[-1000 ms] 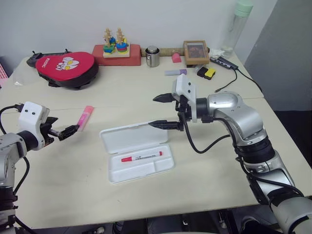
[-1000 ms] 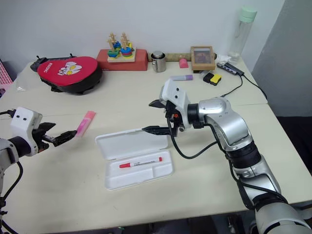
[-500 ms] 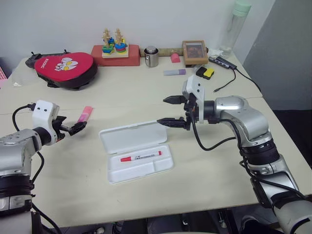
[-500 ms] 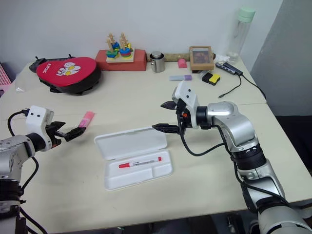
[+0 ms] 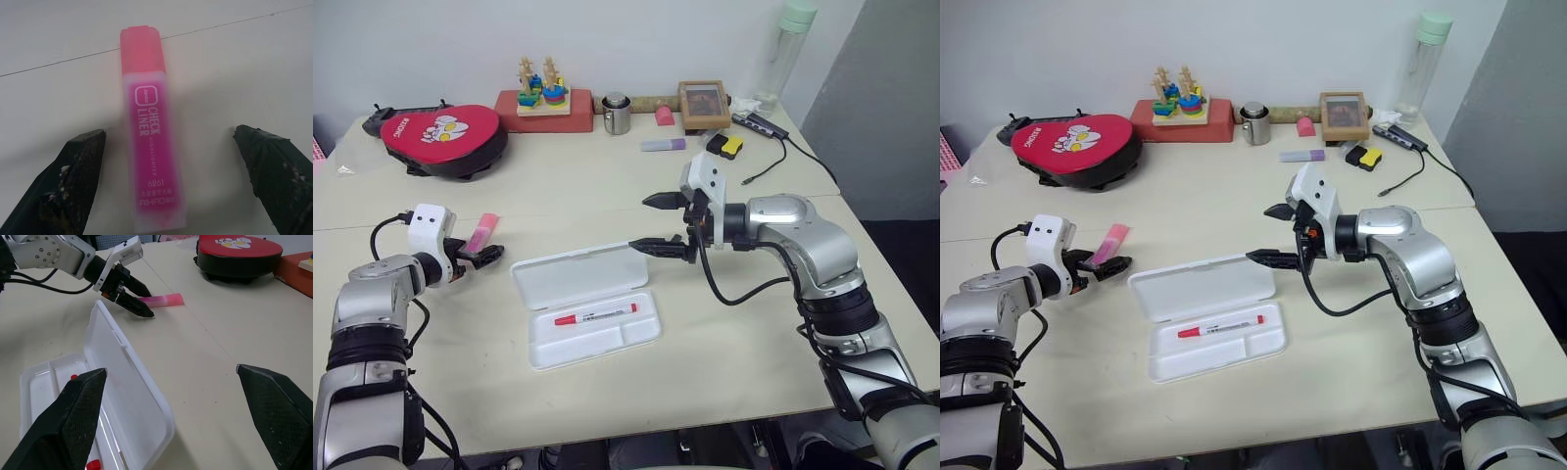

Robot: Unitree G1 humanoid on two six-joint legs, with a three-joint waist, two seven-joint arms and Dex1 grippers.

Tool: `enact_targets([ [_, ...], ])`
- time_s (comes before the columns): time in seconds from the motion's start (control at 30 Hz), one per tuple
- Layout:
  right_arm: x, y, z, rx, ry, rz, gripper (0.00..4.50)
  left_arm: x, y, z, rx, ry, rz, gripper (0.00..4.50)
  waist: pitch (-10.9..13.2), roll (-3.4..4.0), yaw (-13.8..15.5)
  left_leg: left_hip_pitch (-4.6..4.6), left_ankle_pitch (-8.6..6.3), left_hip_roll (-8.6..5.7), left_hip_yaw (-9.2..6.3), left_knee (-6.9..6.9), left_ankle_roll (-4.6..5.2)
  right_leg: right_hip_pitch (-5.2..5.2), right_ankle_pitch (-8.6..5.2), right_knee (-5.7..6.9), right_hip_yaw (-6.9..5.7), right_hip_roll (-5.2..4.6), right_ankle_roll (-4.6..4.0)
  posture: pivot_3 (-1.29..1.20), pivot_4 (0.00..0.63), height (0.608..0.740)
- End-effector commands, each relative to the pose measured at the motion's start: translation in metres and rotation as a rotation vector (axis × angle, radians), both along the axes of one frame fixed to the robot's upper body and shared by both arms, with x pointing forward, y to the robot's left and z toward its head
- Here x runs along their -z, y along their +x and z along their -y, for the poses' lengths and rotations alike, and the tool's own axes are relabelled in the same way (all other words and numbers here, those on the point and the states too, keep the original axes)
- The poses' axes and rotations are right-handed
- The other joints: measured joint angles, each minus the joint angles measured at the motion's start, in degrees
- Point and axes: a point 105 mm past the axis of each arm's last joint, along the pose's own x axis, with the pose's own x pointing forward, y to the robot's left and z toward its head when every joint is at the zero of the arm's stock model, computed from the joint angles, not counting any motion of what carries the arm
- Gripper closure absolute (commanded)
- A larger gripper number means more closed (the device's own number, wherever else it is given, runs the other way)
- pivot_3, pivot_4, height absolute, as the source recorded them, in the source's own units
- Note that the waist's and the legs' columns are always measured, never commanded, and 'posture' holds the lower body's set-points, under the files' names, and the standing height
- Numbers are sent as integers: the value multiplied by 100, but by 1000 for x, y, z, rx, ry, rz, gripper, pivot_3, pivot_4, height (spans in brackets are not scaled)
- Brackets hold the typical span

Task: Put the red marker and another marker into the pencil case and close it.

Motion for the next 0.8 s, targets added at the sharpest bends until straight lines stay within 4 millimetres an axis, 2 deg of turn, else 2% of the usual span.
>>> enact_targets([
  [0.03, -9, -6, -1, -15, 18, 33, 0, -6, 2, -6, -25, 17, 6, 642, 0, 0, 5, 0, 0, 0, -1, 0, 0, 0, 0, 0, -1, 0, 0, 0, 150, 740],
  [0.37, -8, -5, -1, -7, 20, 27, 0, -1, -1, -9, -33, 29, -19, 2637, 0, 0, 6, 0, 0, 0, 0, 0, 0, 0, 0, 1, 0, 0, 1, 0, 150, 740],
  [0.5, -8, -5, -1, -8, 20, 27, 0, -1, -2, -9, -32, 29, -22, 3297, 0, 0, 6, 1, 0, 0, 0, 0, 0, 0, 0, 2, 0, 0, 0, 0, 150, 740],
  [0.8, -7, -7, 0, -22, 14, 26, 0, 3, -8, -6, -7, 35, -34, 3298, 0, 0, 1, 1, 0, 0, 1, 0, 0, 0, 0, 1, 1, 0, 0, 0, 150, 740],
])
